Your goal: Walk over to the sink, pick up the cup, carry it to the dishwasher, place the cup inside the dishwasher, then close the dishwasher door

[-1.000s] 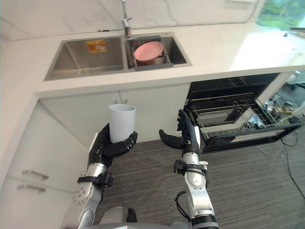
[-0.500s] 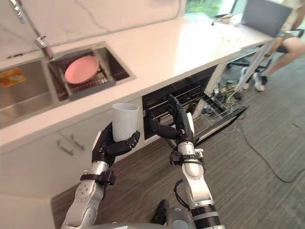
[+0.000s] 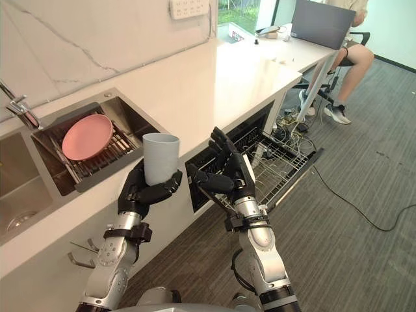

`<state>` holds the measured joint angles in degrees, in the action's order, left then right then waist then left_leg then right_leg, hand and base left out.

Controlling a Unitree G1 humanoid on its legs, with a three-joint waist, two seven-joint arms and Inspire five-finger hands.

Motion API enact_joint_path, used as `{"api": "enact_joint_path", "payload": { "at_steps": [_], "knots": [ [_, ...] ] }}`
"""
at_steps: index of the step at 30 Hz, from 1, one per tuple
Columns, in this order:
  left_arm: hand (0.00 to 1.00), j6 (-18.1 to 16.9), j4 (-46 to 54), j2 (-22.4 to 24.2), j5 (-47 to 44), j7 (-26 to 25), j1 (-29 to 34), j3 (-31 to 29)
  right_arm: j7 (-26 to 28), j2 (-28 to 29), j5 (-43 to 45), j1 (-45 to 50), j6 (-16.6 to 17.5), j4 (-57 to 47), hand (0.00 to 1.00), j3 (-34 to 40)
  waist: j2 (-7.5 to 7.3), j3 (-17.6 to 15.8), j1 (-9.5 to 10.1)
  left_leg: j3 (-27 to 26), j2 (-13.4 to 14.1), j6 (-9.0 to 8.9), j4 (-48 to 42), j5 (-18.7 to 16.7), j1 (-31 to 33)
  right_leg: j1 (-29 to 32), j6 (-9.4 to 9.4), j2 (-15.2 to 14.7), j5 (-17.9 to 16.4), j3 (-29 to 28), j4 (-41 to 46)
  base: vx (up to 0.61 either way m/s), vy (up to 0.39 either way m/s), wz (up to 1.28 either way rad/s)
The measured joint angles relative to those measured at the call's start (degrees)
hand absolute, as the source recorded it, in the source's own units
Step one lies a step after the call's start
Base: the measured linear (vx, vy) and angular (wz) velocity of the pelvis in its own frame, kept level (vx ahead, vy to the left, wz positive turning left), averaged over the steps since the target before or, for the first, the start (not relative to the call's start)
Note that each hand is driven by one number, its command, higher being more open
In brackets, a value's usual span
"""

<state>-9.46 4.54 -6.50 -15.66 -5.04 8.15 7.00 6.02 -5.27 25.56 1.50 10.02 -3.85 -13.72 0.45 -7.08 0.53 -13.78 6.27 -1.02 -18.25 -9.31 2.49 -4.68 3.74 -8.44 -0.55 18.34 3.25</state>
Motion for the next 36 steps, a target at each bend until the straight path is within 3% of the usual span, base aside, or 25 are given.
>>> {"api": "enact_joint_path", "payload": {
  "at_steps": [4, 14, 25, 26, 36],
  "knots": [
    [0.30, -0.03, 0.00, -0.15, 1.39, -0.14, -0.41, -1.47, 1.76, -0.23, 3.95, 0.00, 0.00, -1.83, 0.90, -1.62, -0.16, 0.02, -0.22, -1.10, -0.95, -0.12, 5.17, 1.43, -2.51, 0.03, 0.24, 0.12, 0.56, -1.35, -1.30, 0.01, -0.029, -0.20],
    [0.30, -0.02, 0.01, 0.25, 4.55, 0.60, -1.66, 3.26, 1.91, -0.07, 4.54, 0.00, -0.78, -2.00, 0.90, -5.38, -1.92, 0.98, -0.42, -2.04, -1.36, -0.37, 8.45, 2.91, -4.16, -0.24, 0.20, 0.35, 1.40, -2.38, -2.44, -0.03, -0.007, -0.06],
    [0.30, 1.74, 1.29, 0.40, 13.48, -0.41, -3.28, 3.62, -1.14, 0.61, -1.03, -0.37, -0.70, -1.65, 0.90, -5.02, -2.45, 1.32, -0.51, -1.84, -2.47, 0.12, 9.70, 3.81, -4.39, 0.03, 0.25, -0.49, 1.48, -1.99, -2.44, 0.00, 0.002, 0.00],
    [0.30, 2.05, 2.19, 0.35, 15.66, -0.95, -3.34, 3.84, -1.69, 0.61, -1.06, -0.38, -0.60, -1.65, 0.30, -4.99, -2.56, 1.39, -0.65, -1.68, -2.59, 0.19, 9.75, 3.85, -4.30, 0.05, 0.26, -0.57, 1.48, -1.88, -2.44, 0.00, 0.020, 0.05],
    [0.30, 2.89, 3.53, -2.19, 22.44, -1.63, -7.05, 6.26, -4.96, 0.44, 0.84, -1.15, -0.46, -1.40, 0.30, -2.20, -3.68, 2.17, -0.99, -0.79, -3.33, 0.71, 9.72, 4.19, -3.22, 0.48, 0.54, -1.31, 1.73, -1.20, -2.44, -0.01, 0.012, 0.05]
  ]
}}
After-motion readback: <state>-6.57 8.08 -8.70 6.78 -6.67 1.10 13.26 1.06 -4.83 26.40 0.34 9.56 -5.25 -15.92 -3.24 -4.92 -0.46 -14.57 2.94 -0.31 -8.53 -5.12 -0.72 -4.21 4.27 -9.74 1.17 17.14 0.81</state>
